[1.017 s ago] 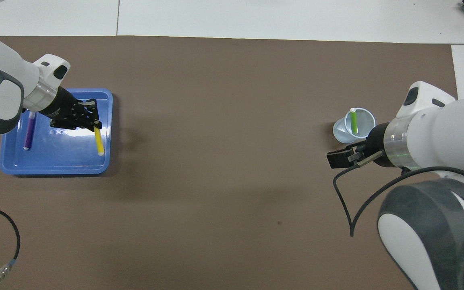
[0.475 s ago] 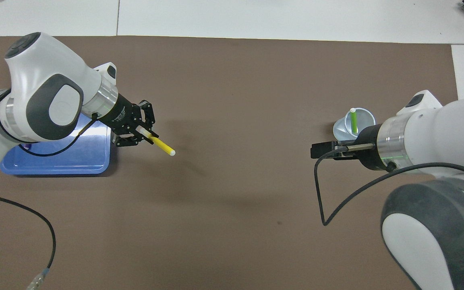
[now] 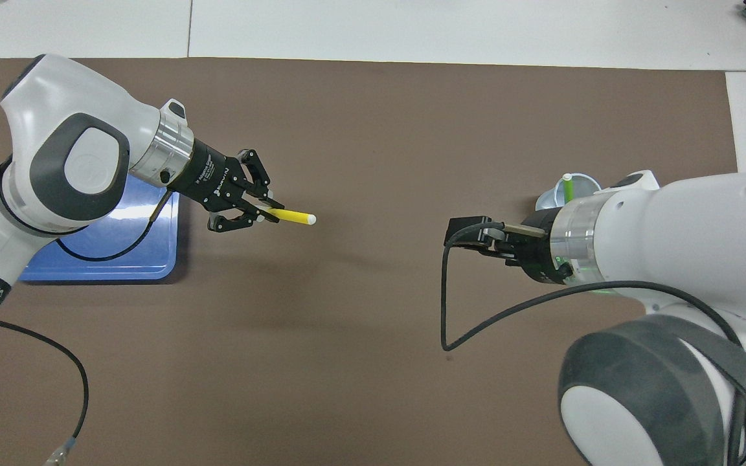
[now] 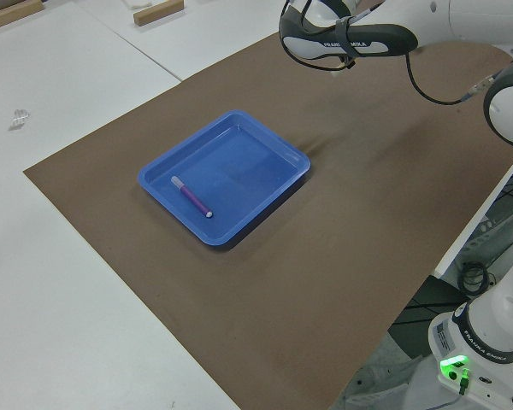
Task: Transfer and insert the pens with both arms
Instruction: 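Lift the yellow pen with the left gripper toward the right gripper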
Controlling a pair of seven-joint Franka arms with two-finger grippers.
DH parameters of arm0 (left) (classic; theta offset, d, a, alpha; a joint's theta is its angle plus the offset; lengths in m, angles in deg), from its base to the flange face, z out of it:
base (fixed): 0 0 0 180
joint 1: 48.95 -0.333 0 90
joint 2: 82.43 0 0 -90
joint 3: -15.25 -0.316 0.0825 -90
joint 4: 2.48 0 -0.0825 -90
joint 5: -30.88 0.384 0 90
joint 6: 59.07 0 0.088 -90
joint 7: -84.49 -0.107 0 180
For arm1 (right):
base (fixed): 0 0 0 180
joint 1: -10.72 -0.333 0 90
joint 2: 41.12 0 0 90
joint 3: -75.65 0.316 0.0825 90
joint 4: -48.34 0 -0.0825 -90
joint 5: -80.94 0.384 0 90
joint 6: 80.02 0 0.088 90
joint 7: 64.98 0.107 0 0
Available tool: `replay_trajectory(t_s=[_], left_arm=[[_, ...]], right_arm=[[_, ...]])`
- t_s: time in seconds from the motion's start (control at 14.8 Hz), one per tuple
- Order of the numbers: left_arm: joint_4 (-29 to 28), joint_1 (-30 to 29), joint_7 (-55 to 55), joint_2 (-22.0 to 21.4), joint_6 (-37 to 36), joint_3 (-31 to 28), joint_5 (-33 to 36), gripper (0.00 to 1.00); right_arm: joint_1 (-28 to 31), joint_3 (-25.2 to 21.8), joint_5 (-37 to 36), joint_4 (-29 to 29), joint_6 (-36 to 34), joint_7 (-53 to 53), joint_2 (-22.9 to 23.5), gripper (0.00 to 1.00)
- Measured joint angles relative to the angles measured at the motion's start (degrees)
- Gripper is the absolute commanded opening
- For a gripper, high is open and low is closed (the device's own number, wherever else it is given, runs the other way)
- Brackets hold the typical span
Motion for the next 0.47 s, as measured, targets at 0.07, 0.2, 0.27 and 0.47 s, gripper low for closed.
replay_trajectory(t_s=[0.07, 0.2, 0.27, 0.47], left_arm=[[0.0, 0.2, 1.5, 0.0, 0.1, 0.3, -1.4, 0.0], [0.0, 1.3, 5.0, -0.3, 1.2, 0.8, -3.3, 0.0], [0.0, 1.9, 6.5, -0.5, 1.9, 0.9, -4.6, 0.0], [-0.5, 3.2, 8.2, -0.9, 3.3, 1.0, -9.6, 0.0]], right_arm=[[0.0, 0.0, 1.4, -0.2, 1.2, 0.9, 0.2, 0.96], [0.0, -0.1, 2.7, -0.4, 3.8, 2.9, 0.7, 0.93], [-0.1, -0.1, 2.9, -0.4, 4.8, 3.7, 0.9, 0.92], [-2.9, 0.0, 3.3, -0.6, 10.2, 5.7, 2.3, 0.84]])
